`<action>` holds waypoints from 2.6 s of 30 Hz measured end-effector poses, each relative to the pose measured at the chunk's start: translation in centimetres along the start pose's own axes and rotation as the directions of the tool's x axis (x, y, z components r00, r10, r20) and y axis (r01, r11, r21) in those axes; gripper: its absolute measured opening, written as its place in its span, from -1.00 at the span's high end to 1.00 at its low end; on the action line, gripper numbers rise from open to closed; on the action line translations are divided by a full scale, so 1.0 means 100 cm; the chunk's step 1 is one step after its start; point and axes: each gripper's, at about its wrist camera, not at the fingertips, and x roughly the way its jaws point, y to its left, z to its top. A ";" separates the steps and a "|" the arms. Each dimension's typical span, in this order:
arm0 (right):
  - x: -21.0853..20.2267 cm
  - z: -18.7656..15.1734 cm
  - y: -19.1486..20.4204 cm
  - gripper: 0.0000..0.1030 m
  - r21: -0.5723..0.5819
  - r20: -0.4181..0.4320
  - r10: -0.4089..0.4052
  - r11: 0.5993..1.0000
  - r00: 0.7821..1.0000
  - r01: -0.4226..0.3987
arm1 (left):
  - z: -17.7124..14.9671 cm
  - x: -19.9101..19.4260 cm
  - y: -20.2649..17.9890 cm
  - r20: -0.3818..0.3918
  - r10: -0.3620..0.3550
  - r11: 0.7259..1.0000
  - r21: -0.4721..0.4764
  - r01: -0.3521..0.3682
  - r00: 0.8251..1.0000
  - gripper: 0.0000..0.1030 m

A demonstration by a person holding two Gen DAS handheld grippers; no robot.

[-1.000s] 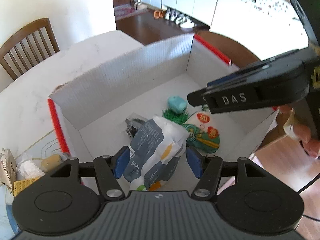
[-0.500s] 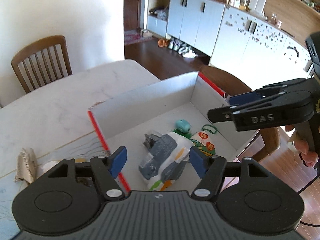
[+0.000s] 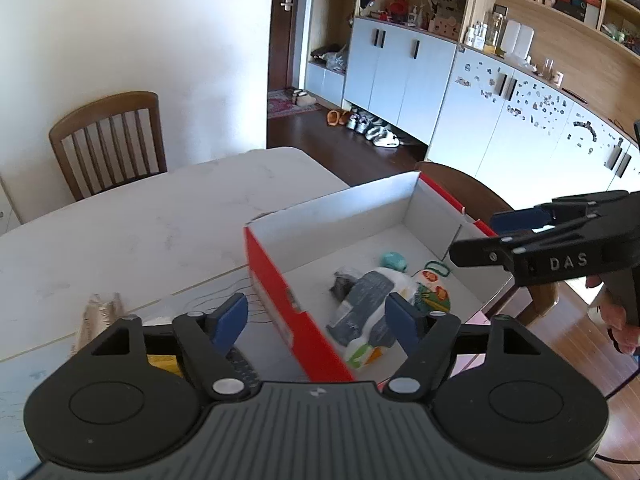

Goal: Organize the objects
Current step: 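Withdraw both tools and move them back toward the remaining items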

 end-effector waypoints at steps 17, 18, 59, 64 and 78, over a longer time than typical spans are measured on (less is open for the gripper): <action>-0.004 -0.035 0.094 -0.89 -0.035 0.021 0.028 0.999 0.999 -0.027 | -0.043 -0.038 0.082 0.033 0.060 0.996 -0.061 -0.058 0.998 -0.74; -0.004 -0.037 0.098 -0.92 -0.033 0.024 0.028 0.999 0.999 -0.028 | -0.046 -0.040 0.086 0.036 0.062 0.996 -0.063 -0.060 0.997 -0.76; 0.116 -0.054 0.202 -0.89 -0.059 -0.119 0.029 0.998 0.992 -0.037 | -0.164 0.020 0.152 -0.093 0.058 0.998 -0.002 -0.058 0.994 -0.99; 0.128 -0.055 0.211 -0.80 -0.131 -0.126 0.026 0.990 0.992 -0.043 | -0.171 0.029 0.150 -0.094 0.069 0.998 0.007 -0.068 0.993 -0.99; 0.166 -0.062 0.207 -0.55 -0.100 -0.198 0.019 0.994 0.980 -0.039 | -0.181 0.031 0.140 -0.055 0.051 0.999 0.020 -0.050 0.997 -0.77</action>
